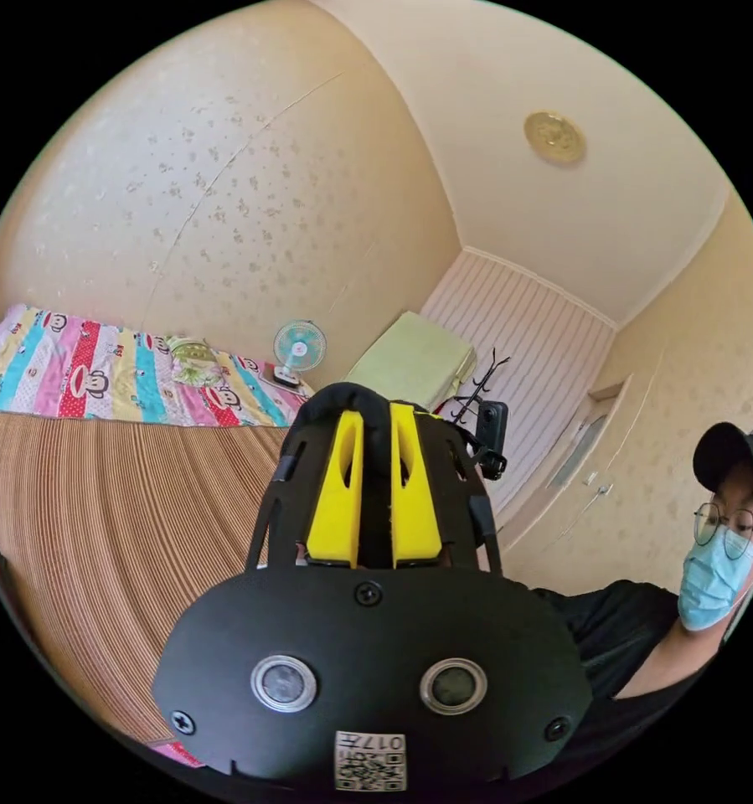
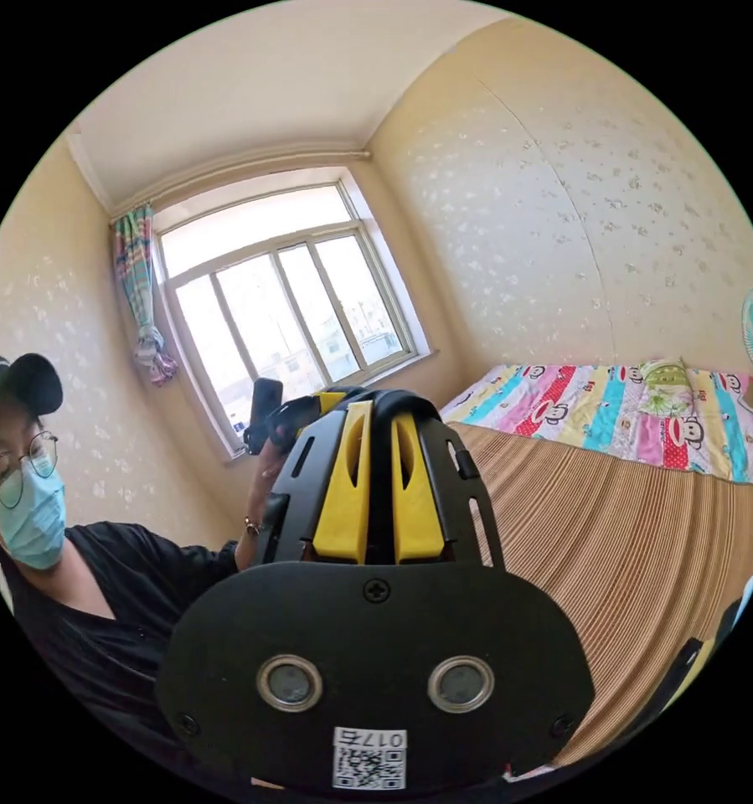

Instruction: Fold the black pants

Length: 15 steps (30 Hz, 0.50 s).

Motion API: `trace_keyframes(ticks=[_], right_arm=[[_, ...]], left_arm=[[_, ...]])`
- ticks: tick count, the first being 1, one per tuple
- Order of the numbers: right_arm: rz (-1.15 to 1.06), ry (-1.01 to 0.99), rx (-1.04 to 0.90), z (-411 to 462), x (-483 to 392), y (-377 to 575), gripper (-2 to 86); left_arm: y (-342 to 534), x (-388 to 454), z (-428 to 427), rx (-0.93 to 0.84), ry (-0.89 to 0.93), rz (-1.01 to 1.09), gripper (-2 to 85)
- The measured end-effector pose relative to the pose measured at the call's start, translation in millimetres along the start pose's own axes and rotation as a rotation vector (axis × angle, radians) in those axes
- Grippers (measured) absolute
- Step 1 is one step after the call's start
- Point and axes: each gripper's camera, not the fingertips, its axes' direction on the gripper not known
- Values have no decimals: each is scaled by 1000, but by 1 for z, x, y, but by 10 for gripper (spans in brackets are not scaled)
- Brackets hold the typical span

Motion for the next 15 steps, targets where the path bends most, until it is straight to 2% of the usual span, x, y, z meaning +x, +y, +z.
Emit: trace_keyframes(ticks=[4,6,10,11,13,15], right_arm=[[-13,-42,17,25,31,17,6],[-37,6,-83,48,38,74,9],[38,8,-328,84,58,213,18],[112,-17,-425,96,67,265,25],[267,-28,-557,109,82,339,39],[499,-3,-576,99,102,404,62]], left_arm=[[37,-39,20,-81,-63,66,53],[87,-60,31,-166,-86,73,54],[249,-114,61,-496,-75,-96,65],[294,-126,65,-585,-109,-163,71],[346,-142,60,-652,-202,-265,82],[365,-157,38,-589,-269,-348,92]])
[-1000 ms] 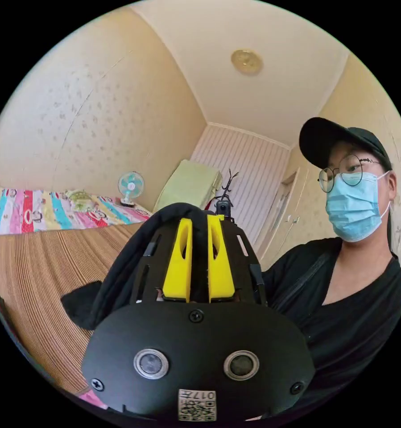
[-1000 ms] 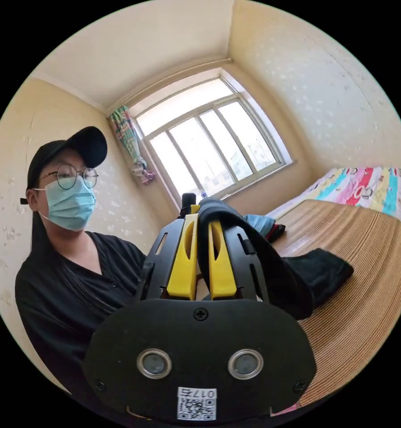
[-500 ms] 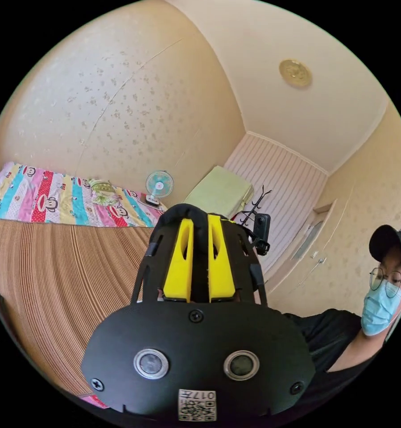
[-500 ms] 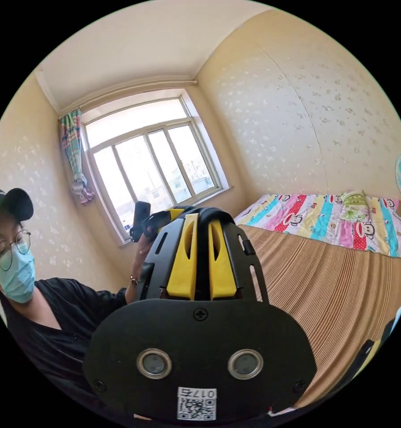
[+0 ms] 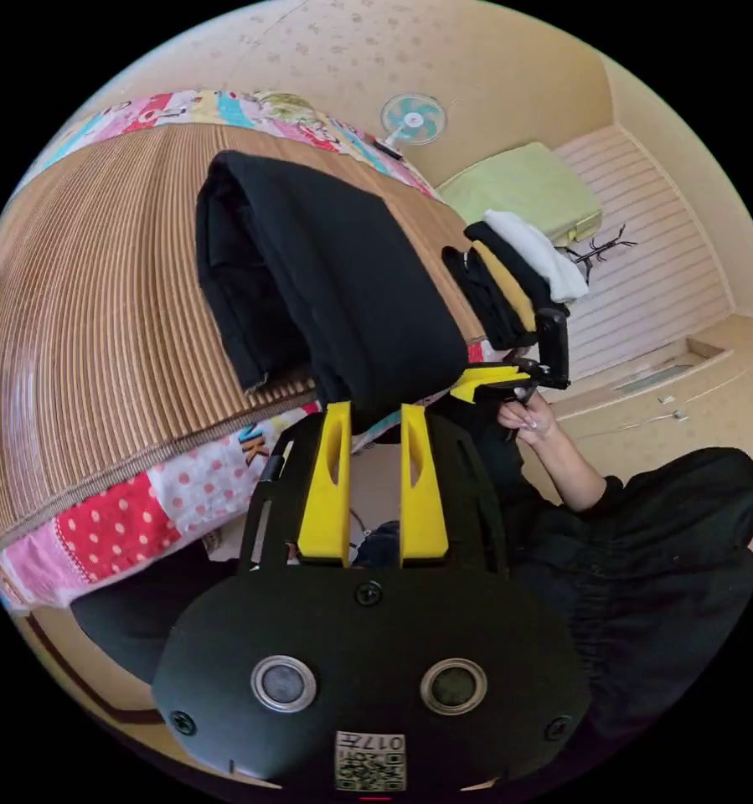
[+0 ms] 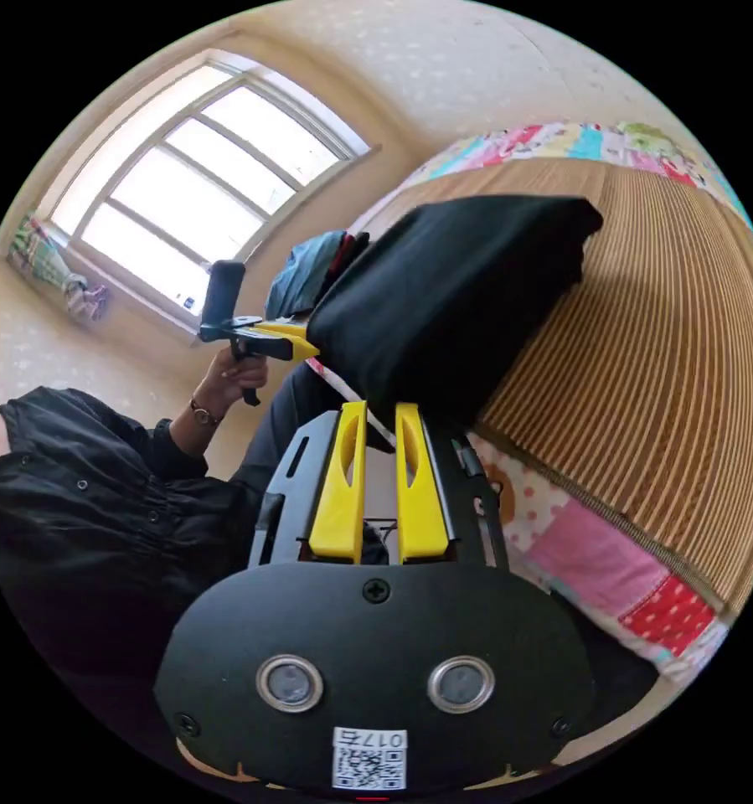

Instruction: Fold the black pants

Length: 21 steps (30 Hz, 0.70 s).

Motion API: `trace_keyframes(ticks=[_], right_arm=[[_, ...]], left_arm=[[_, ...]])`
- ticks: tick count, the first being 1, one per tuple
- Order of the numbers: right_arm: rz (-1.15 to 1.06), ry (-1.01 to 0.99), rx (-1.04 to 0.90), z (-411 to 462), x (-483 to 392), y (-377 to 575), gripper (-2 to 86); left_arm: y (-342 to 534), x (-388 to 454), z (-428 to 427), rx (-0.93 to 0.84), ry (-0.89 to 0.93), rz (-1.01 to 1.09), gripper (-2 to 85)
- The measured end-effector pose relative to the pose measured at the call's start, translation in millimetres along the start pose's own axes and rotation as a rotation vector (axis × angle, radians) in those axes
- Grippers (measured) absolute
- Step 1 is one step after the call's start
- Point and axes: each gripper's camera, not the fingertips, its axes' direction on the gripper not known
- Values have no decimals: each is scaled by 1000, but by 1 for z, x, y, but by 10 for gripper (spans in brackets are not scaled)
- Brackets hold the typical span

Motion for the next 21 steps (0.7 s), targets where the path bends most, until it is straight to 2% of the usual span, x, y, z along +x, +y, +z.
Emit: trace_keyframes(ticks=[3,5,10,12,14,17,21], right_arm=[[131,-126,145,-26,33,11,97],[118,-169,249,-50,41,-8,122],[119,-225,287,-61,70,-112,212],[152,-306,212,-32,89,-154,239],[172,-295,132,-7,94,-172,244],[149,-203,200,-21,80,-161,239],[153,-184,305,-73,94,-138,218]], left_arm=[[-7,-43,-35,190,92,-113,128],[-38,-82,-54,299,158,-181,150],[-126,-156,-20,130,220,-313,195],[-141,-170,0,98,314,-332,207],[-149,-170,21,57,395,-370,199],[-154,-145,42,58,342,-346,163],[-172,-114,91,19,424,-333,136]])
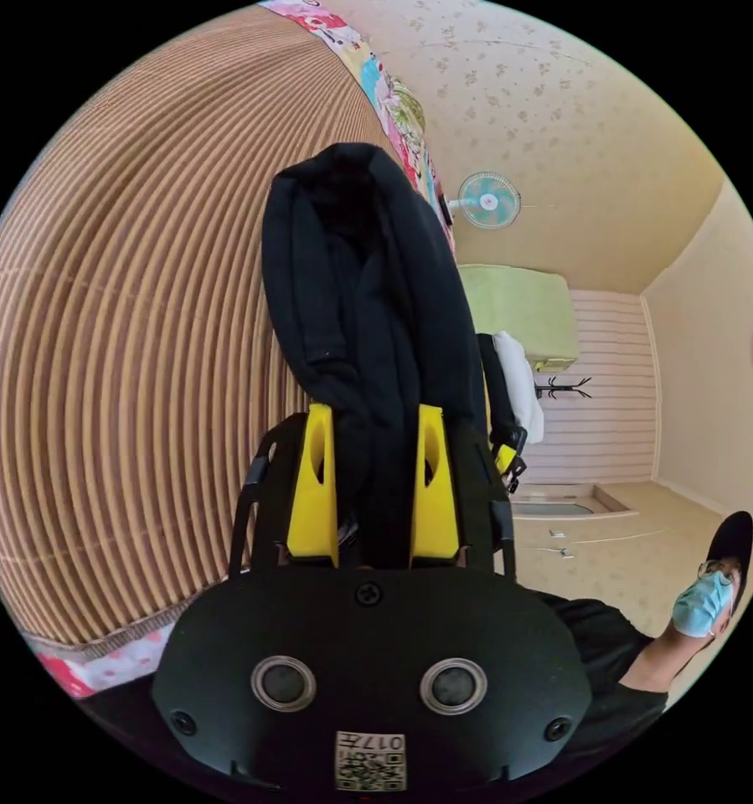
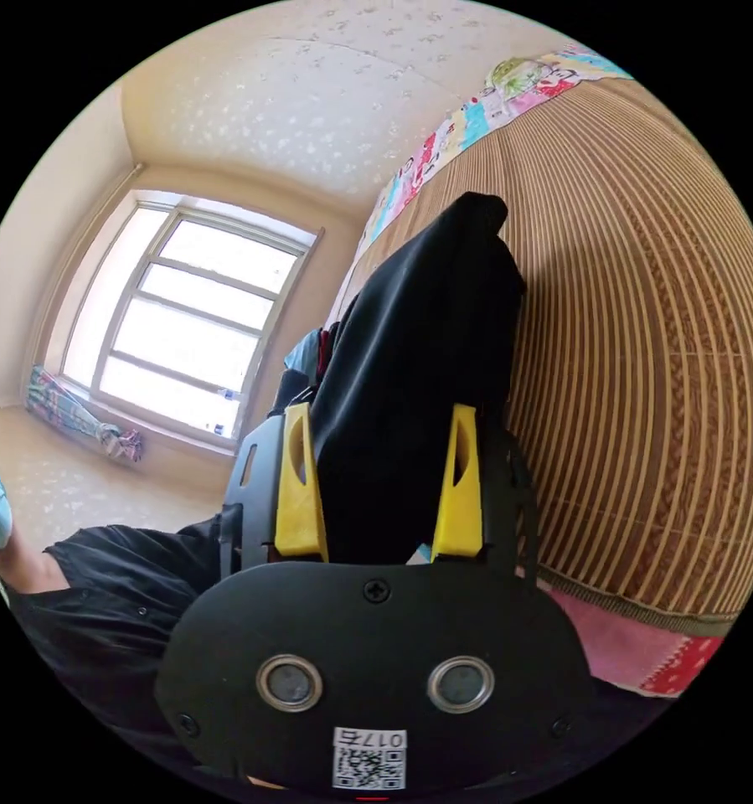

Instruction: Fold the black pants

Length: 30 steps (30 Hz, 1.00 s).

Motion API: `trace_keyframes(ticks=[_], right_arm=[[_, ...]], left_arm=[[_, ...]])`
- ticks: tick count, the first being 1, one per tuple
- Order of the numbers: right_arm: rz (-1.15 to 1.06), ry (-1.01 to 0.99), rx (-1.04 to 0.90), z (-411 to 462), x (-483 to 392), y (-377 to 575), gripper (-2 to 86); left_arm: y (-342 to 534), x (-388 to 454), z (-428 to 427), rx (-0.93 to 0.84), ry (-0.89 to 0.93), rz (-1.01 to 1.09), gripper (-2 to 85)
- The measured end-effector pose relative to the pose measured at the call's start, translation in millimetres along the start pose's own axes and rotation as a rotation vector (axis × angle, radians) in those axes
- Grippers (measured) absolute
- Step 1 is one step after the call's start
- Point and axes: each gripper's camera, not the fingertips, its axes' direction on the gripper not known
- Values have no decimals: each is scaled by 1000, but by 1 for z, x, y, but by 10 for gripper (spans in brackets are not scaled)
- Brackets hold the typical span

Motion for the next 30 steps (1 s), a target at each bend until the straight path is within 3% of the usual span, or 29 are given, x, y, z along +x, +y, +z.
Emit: trace_keyframes(ticks=[7,9,12,14,17,20,21,24,27,30], right_arm=[[56,415,94,-137,28,-16,180],[100,704,169,-180,17,-8,170],[43,957,291,-205,-24,10,142],[-28,992,340,-202,-40,20,115],[-46,1031,319,-176,-20,22,52],[123,967,158,-134,55,16,36],[144,925,215,-131,64,24,32],[195,859,347,-142,46,44,20],[112,835,497,-129,12,74,10],[-10,800,493,-88,-9,89,7]], left_arm=[[-66,58,171,-136,91,59,132],[-75,77,213,-157,96,74,133],[-76,101,269,-220,104,82,136],[-65,105,278,-215,90,96,140],[-50,84,246,-162,93,117,133],[-37,57,181,-79,31,106,84],[-34,54,164,-50,12,115,76],[-12,42,64,104,-143,136,93],[22,45,-38,275,-358,192,99],[66,51,-148,517,-671,167,100]])
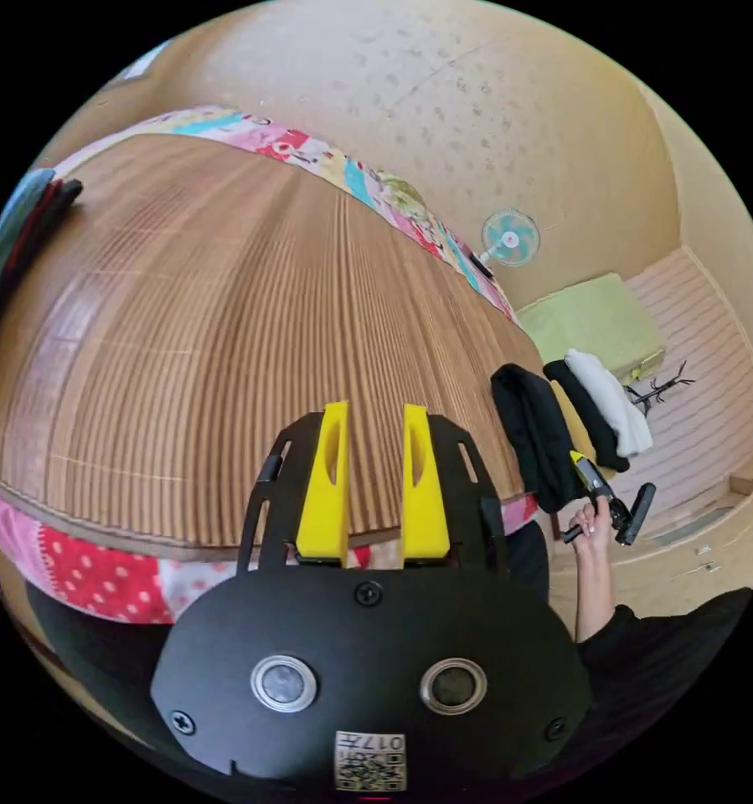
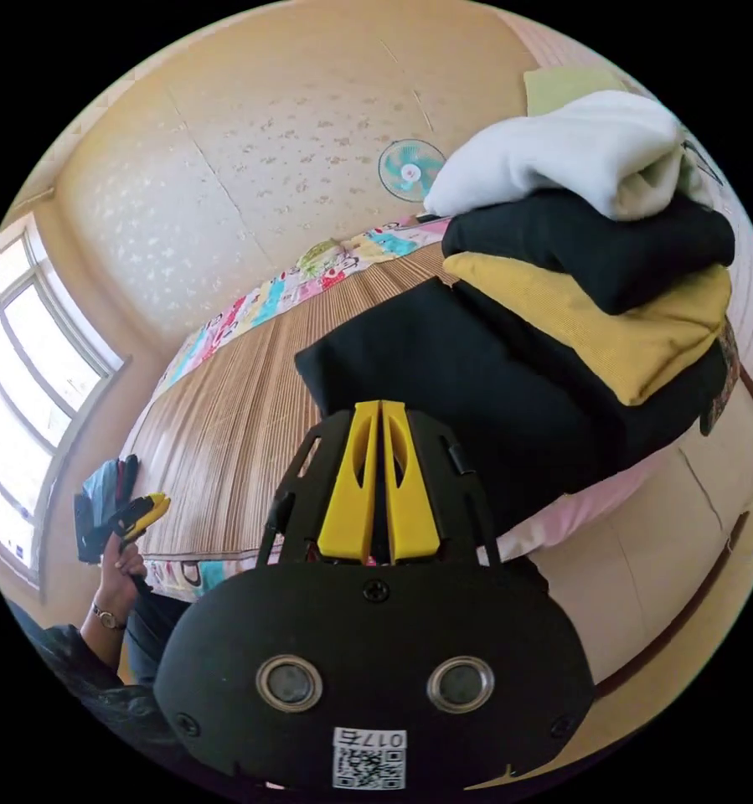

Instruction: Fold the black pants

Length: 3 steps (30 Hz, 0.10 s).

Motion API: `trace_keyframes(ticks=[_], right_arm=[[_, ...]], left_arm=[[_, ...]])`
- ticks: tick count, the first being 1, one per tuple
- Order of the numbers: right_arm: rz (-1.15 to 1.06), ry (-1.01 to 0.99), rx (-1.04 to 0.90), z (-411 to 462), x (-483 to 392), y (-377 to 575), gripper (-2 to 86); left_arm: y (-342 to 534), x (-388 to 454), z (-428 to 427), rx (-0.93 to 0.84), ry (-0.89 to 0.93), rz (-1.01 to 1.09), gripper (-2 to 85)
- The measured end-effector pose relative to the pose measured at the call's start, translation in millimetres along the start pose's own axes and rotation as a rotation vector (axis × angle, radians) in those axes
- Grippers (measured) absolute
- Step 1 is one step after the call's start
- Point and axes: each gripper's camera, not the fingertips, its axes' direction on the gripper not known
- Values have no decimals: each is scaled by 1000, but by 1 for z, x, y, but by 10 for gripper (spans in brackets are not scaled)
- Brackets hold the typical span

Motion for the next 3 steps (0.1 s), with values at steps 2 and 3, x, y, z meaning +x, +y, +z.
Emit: trace_keyframes(ticks=[2,3], right_arm=[[-65,-26,-91,16,-22,9,5],[-96,-21,-158,27,-35,15,5]], left_arm=[[-1,-54,-83,224,-253,-73,107],[-1,-67,-103,273,-317,-90,108]])
